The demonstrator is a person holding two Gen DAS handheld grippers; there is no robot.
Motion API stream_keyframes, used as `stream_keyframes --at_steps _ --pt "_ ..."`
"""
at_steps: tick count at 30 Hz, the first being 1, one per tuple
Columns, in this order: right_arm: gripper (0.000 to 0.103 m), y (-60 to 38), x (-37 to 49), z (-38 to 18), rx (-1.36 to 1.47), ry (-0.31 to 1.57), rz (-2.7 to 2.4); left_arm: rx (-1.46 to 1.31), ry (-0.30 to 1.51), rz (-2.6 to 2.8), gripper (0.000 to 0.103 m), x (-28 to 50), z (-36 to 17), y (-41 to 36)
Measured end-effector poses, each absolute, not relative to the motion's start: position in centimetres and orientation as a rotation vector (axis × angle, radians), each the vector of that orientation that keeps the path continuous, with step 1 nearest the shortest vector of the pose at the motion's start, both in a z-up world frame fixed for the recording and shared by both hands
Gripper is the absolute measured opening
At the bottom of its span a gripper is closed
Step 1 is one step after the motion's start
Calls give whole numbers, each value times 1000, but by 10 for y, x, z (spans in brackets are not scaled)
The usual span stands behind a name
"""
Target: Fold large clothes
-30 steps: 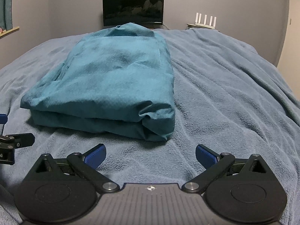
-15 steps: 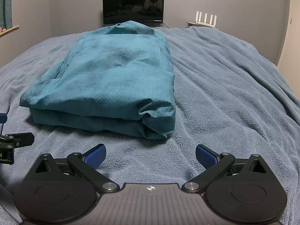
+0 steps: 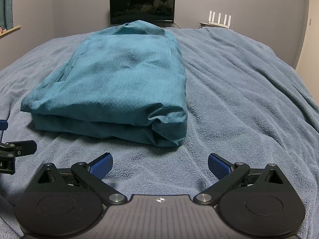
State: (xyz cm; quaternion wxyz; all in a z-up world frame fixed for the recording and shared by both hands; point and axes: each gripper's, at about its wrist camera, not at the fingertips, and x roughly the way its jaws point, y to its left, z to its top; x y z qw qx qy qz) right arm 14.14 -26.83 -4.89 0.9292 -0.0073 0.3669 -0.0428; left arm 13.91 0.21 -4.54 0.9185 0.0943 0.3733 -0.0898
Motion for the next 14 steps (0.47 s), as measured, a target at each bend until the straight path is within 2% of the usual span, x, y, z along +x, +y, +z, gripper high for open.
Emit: stream_keyframes --at_steps 14 --pt "103 -271 142 -52 -15 761 -85 185 784 -196 103 141 -46 4"
